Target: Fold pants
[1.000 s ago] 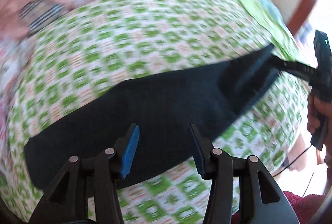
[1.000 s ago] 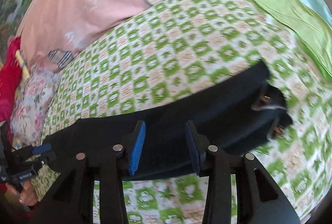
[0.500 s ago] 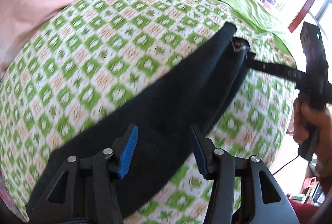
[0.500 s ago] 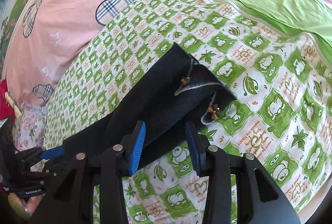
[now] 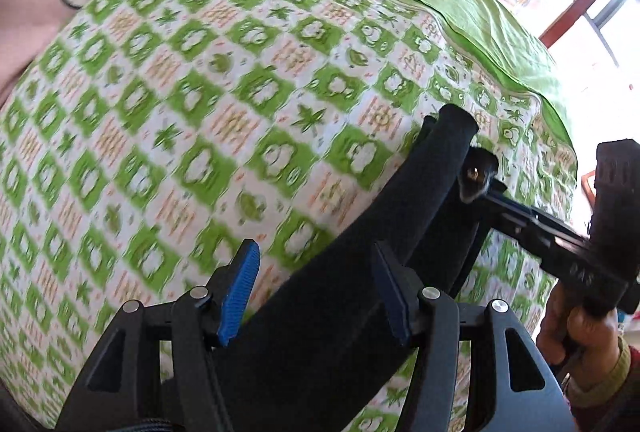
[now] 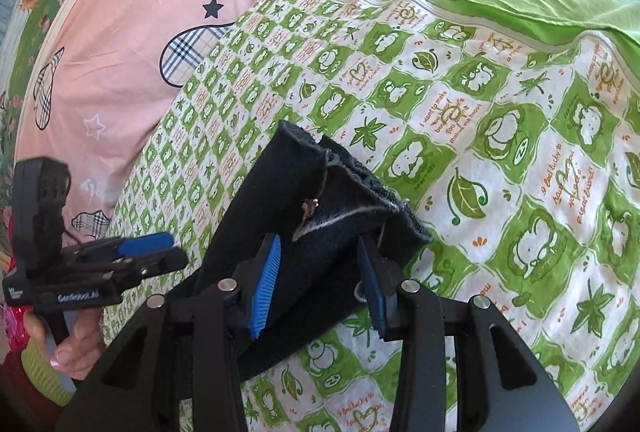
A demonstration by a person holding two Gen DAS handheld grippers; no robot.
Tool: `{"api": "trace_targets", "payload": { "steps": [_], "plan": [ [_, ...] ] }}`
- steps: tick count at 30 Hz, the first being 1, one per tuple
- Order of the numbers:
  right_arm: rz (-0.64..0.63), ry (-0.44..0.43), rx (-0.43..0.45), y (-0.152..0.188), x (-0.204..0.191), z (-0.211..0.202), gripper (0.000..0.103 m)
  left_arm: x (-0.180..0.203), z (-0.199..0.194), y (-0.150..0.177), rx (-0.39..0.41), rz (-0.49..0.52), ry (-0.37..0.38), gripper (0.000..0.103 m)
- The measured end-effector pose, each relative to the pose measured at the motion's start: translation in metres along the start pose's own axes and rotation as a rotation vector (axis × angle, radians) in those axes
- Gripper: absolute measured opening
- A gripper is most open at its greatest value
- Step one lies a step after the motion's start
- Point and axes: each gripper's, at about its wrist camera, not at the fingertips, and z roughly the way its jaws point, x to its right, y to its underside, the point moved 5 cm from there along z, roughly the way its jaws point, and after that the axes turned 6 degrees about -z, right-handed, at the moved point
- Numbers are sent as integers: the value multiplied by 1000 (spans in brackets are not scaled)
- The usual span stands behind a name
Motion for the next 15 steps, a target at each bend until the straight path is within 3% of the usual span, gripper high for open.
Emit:
{"api": "trace_targets", "payload": {
  "steps": [2, 4, 5, 7, 8, 9, 15],
  "plan": [
    [9, -14, 10, 0, 2, 0, 37, 9, 13, -9, -27, 21, 18, 59],
    [2, -17, 11, 1, 3, 0, 18, 17, 27, -15, -58, 38, 10, 59],
    [-2, -23, 12, 2, 3, -1, 14, 19, 32, -16, -65, 43, 7, 55],
    [-11, -24, 22, 1, 1, -4, 8, 25, 38, -19, -80, 59, 7, 40],
    [-14, -28, 29, 1, 0, -7, 7, 28, 39, -20, -87, 65, 15, 20],
    [-17, -32, 37, 2, -1, -11, 7, 33, 39, -20, -90, 76, 25, 11],
    [-34, -57, 83, 3, -6, -38, 6, 64, 22, -23, -33, 183, 39, 8]
  ]
}}
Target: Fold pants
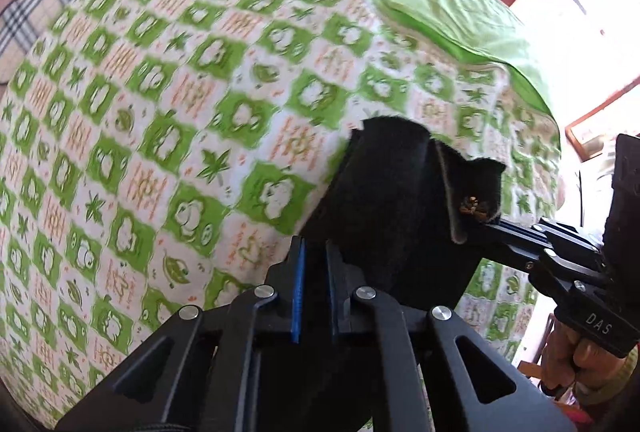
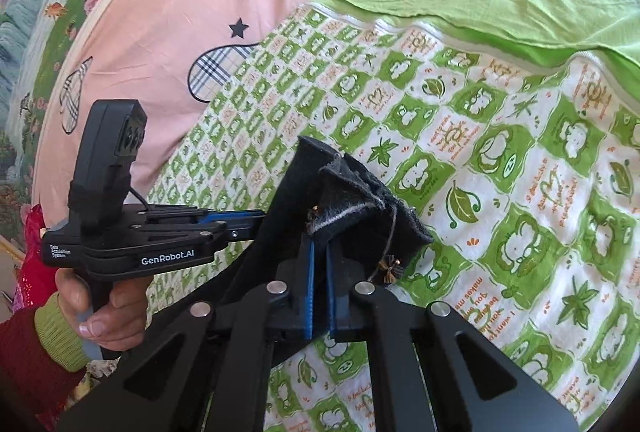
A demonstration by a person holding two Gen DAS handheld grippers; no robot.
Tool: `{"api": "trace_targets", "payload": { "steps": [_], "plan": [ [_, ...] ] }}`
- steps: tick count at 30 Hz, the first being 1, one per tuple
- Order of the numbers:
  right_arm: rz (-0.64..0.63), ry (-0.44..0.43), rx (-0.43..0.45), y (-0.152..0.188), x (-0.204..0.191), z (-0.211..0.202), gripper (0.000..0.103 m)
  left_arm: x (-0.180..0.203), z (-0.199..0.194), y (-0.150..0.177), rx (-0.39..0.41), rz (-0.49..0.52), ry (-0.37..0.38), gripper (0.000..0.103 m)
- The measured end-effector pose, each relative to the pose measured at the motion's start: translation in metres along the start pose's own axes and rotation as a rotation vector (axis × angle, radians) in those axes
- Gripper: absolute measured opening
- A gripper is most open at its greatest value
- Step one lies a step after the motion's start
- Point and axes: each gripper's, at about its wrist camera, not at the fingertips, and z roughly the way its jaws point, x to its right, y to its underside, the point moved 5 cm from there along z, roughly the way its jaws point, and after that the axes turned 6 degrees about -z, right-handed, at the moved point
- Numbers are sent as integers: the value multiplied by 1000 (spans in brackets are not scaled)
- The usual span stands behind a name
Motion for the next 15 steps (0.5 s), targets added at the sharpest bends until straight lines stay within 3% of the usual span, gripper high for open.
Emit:
{"api": "trace_targets", "payload": {
  "steps": [5, 9, 10, 11, 12, 13, 15],
  "plan": [
    [28, 35, -63, 11, 18, 9, 6, 14, 20, -6, -24, 17, -32, 9],
    [54, 63, -83, 15, 25, 10, 13, 17, 32, -9, -44, -7, -28, 18],
    [47, 77, -72, 16, 26, 6, 23, 16, 32, -10, -41, -8, -27, 23],
    [44, 92, -64, 16, 27, 3, 31, 15, 31, -11, -39, -10, -27, 36],
    [52, 95, -48, 18, 28, -1, 48, 12, 30, -12, -38, -15, -25, 45],
    [61, 82, -36, 19, 29, -3, 56, 11, 30, -15, -36, -19, -24, 45],
    [82, 58, -29, 21, 31, -3, 56, 8, 32, -19, -41, -25, -17, 45]
  ]
}}
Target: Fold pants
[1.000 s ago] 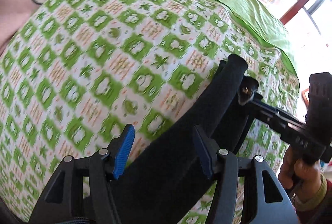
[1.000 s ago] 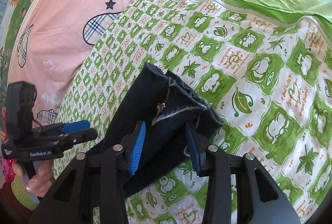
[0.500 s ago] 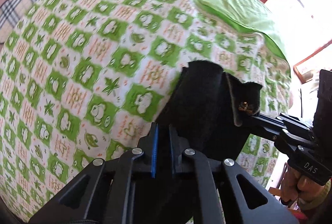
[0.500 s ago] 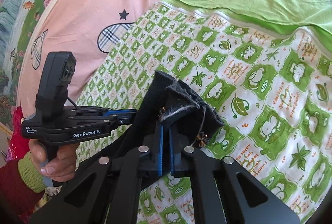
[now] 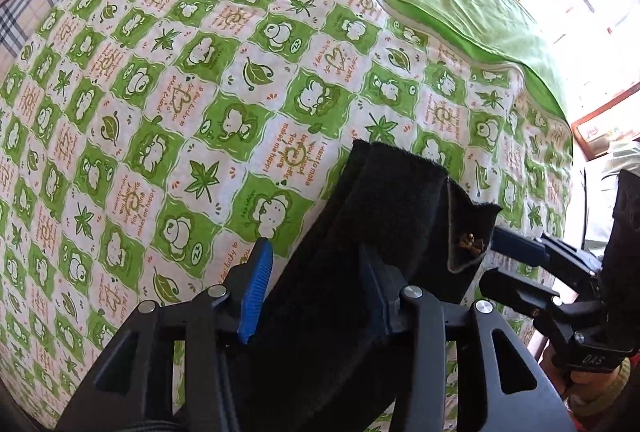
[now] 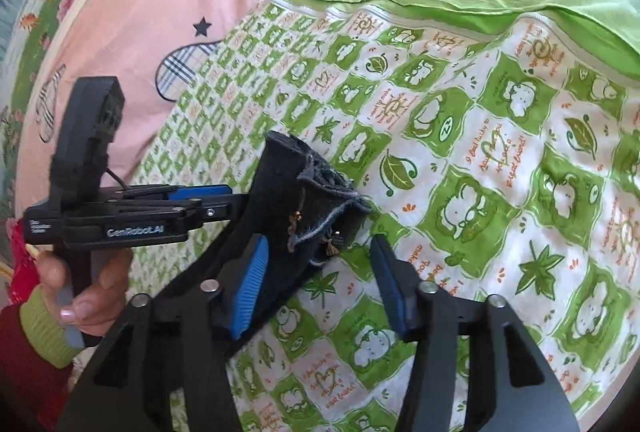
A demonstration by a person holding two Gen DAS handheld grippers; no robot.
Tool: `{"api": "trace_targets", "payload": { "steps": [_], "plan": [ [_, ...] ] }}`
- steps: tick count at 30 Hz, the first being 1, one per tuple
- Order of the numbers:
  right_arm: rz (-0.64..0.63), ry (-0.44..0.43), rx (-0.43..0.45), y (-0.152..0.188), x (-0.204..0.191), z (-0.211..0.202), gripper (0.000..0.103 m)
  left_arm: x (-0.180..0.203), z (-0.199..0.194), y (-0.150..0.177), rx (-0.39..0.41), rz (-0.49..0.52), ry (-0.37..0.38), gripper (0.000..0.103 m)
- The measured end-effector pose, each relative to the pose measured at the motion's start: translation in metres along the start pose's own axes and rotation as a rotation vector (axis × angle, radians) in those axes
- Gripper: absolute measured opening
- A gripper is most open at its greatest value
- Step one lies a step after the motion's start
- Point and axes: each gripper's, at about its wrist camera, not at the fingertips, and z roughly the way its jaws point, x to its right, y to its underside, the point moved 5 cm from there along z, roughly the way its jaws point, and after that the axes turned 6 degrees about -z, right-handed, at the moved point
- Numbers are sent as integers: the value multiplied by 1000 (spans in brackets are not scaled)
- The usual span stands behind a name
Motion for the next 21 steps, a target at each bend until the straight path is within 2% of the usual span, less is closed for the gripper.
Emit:
{"api": "trace_targets", "payload": {
  "steps": [7, 9, 11, 14, 18, 21],
  "plan": [
    [35, -66, -13, 4, 1, 5, 56, 5, 4, -9, -27, 23, 35, 51],
    [29, -91, -13, 6, 0, 2, 56, 1, 1, -13, -19, 16, 65, 59],
    [17, -118, -15, 8, 0, 2, 56, -3, -1, -16, -27, 8, 99, 59],
    [7, -145, -21, 12, 0, 5, 56, -3, 5, -16, -73, 36, 147, 67],
    [11, -197, -14, 16, -1, 11, 56, -2, 25, -16, -117, 45, 120, 67],
    [5, -193, -10, 17, -1, 15, 53, 2, 34, -21, -108, 40, 110, 65]
  ]
}}
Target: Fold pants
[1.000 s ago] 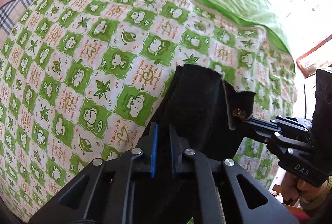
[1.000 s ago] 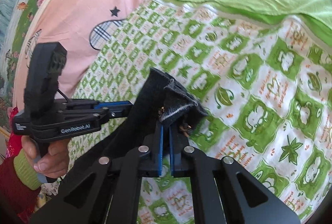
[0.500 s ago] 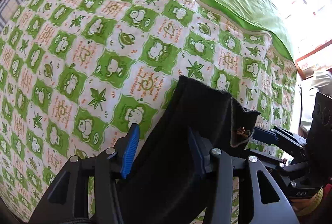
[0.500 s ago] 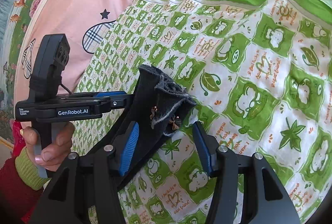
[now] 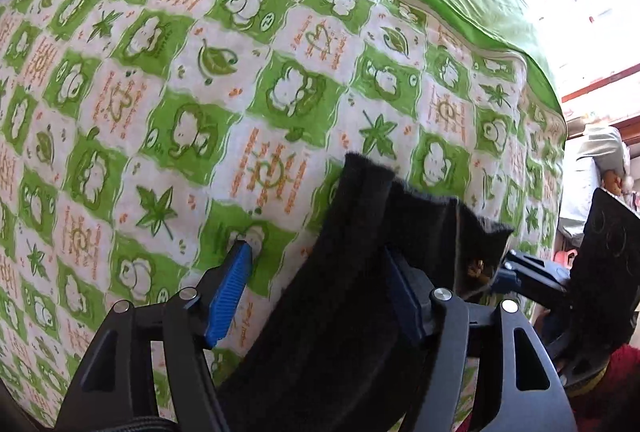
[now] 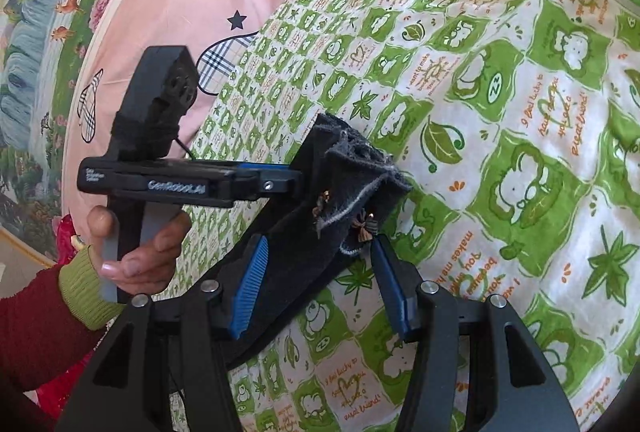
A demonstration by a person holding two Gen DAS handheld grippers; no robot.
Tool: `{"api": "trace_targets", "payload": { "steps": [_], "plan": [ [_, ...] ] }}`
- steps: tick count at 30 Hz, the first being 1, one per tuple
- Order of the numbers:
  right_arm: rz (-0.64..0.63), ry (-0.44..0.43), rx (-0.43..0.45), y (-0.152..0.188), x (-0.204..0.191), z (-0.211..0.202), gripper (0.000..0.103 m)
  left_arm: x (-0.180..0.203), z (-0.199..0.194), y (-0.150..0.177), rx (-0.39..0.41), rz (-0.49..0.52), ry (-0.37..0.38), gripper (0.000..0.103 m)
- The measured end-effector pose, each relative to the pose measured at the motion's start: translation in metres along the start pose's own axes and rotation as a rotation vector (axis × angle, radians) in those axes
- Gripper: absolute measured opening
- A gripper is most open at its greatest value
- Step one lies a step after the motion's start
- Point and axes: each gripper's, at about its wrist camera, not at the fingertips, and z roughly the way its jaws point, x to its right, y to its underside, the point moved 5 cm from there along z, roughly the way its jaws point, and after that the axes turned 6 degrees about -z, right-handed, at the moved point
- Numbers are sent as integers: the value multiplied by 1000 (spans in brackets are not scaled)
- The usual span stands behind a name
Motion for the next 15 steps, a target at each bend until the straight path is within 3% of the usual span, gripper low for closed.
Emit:
{"api": "trace_targets", "payload": {
  "steps": [1, 3, 5, 7, 15],
  "plan": [
    [-3, 3, 3, 0, 1, 1, 50, 3, 1, -3, 7, 8, -4, 61],
    [3, 10, 10, -2, 4, 3, 44, 9, 0, -8, 11, 22, 17, 35],
    [13, 24, 16, -4, 9, 5, 34, 16, -2, -11, 10, 29, 52, 14],
    [21, 31, 15, -5, 12, 7, 20, 22, -5, -11, 26, 44, 34, 11],
    [-41, -52, 34, -15, -18, -6, 13, 23, -56, 8, 142, 36, 69, 10]
  ]
}}
